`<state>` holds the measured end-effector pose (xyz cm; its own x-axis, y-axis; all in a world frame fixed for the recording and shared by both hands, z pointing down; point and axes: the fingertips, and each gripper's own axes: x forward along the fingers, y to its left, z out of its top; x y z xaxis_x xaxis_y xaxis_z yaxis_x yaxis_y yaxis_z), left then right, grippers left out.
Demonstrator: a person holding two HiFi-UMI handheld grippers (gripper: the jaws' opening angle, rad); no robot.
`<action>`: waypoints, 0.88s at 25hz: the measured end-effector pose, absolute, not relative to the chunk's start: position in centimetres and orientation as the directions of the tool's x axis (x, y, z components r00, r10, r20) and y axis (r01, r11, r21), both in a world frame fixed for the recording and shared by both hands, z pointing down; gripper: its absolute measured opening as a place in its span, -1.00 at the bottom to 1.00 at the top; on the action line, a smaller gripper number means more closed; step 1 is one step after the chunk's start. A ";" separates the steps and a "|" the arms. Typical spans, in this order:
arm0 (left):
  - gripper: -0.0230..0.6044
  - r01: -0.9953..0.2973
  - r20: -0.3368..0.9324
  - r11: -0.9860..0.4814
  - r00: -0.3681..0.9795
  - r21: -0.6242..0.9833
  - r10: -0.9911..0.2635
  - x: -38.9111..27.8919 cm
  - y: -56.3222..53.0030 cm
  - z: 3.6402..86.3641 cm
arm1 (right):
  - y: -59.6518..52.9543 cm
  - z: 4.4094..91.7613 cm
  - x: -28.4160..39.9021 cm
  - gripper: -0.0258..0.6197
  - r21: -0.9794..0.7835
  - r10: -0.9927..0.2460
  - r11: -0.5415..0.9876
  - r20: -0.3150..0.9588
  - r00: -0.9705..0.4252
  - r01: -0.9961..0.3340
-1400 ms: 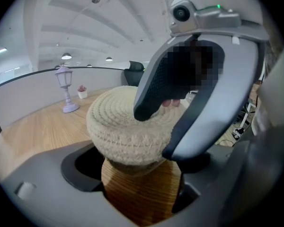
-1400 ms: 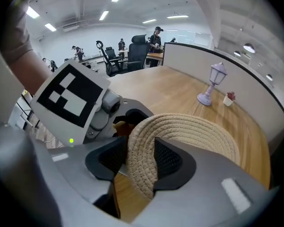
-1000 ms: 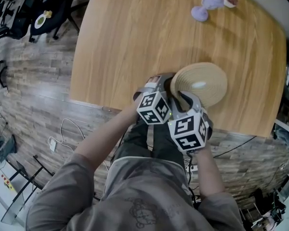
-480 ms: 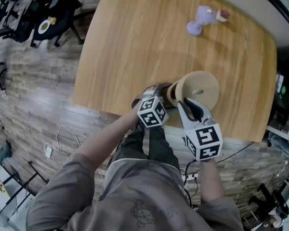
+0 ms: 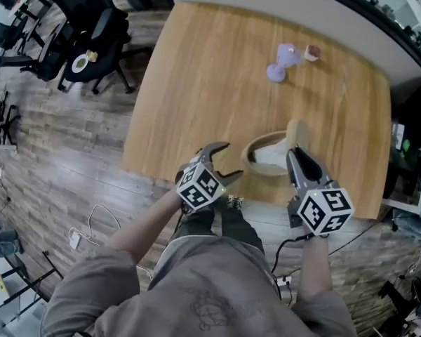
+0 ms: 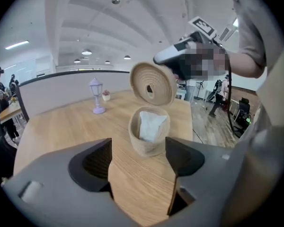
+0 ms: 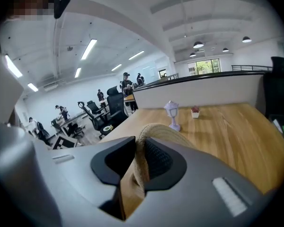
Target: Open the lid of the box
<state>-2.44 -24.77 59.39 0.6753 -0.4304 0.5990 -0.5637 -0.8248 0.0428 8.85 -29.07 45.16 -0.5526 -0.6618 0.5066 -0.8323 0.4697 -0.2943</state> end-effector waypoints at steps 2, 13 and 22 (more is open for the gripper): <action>0.16 -0.591 0.564 -0.806 0.677 0.033 -0.473 -3.4 -25.1 56.7 | -29.5 43.4 9.6 -0.69 -0.358 -0.691 0.435 0.455 -0.561 -0.826; -0.40 -0.741 0.310 -0.663 0.608 -0.109 -0.731 -8.4 -28.3 39.5 | -29.4 30.5 10.3 -0.70 -0.457 -0.802 0.462 0.151 -0.578 -0.760; -0.45 -0.782 0.148 -0.573 0.554 -0.246 -0.819 -10.0 -27.8 28.3 | -26.7 20.6 10.6 -0.69 -0.394 -0.826 0.528 -0.032 -0.563 -0.752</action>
<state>-9.95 -27.84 28.29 0.5542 -0.8191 0.1482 -0.7815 -0.5733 -0.2462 10.63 -26.70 20.57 -0.5628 -0.8259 -0.0323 -0.7522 0.5280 -0.3943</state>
